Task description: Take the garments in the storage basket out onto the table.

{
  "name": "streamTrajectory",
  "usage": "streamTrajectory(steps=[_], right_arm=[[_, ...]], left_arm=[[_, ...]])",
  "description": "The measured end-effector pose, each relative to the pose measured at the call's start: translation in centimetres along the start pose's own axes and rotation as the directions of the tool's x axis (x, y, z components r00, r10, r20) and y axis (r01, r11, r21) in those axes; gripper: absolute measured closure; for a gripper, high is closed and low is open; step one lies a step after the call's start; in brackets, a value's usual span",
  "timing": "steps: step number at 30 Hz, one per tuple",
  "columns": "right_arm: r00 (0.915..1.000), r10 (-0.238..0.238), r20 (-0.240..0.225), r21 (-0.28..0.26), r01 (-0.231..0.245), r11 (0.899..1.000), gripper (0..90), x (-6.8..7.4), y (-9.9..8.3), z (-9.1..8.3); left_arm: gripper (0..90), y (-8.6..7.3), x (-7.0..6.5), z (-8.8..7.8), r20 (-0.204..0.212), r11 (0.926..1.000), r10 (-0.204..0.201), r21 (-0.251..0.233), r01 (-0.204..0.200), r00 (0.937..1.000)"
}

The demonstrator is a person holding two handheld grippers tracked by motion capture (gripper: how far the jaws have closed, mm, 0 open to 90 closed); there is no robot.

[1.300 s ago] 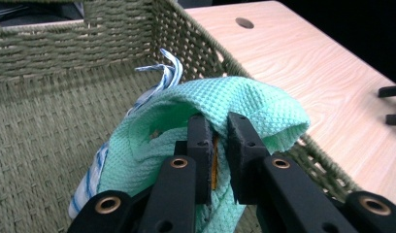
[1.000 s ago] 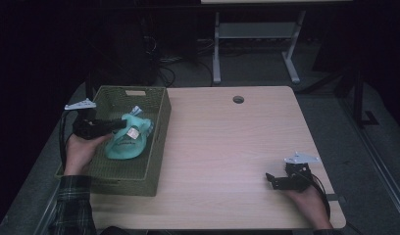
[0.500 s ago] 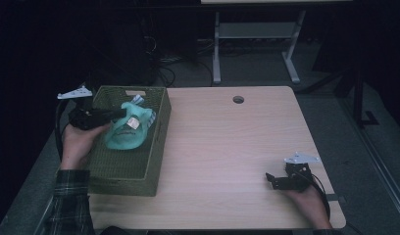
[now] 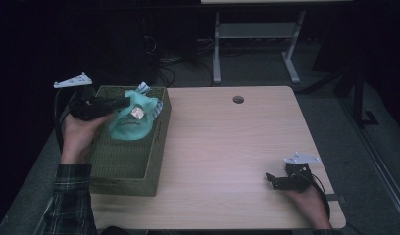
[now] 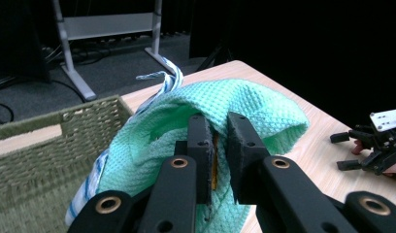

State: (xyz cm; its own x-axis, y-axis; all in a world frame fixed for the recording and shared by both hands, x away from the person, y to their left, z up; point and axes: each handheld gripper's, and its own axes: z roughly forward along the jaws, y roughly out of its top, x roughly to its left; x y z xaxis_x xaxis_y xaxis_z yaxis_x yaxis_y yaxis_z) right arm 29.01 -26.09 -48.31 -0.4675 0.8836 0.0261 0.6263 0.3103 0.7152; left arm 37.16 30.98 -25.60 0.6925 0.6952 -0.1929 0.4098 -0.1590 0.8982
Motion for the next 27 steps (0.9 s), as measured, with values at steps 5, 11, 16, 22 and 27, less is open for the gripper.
streamTrajectory(steps=[5,11,16,22,27], right_arm=[[1.0000,0.000,0.000,0.000,0.000,1.000,7.2,0.0,0.0,0.0],[1.0000,0.000,0.000,0.000,0.000,1.000,7.2,0.0,0.0,0.0],[1.0000,0.001,0.001,0.000,-0.001,1.000,7.2,0.0,0.0,0.0],[1.0000,0.001,0.000,0.000,-0.001,1.000,7.2,0.0,0.0,0.0],[1.0000,0.004,0.001,-0.001,-0.004,1.000,7.2,0.0,0.0,0.0]], left_arm=[[80.5,0.7,-0.9,0.4,0.017,0.9998,0.016,-0.009,-0.016,0.9997],[80.6,1.2,-1.9,1.2,0.051,0.9994,0.026,-0.023,-0.025,0.9984],[80.6,1.3,-2.6,2.2,0.077,0.9991,0.028,-0.034,-0.026,0.9966],[80.7,1.4,-3.7,3.6,0.106,0.9990,0.036,-0.031,-0.033,0.9937],[80.7,1.5,-4.6,4.8,0.136,0.9985,0.048,-0.034,-0.044,0.9895]])
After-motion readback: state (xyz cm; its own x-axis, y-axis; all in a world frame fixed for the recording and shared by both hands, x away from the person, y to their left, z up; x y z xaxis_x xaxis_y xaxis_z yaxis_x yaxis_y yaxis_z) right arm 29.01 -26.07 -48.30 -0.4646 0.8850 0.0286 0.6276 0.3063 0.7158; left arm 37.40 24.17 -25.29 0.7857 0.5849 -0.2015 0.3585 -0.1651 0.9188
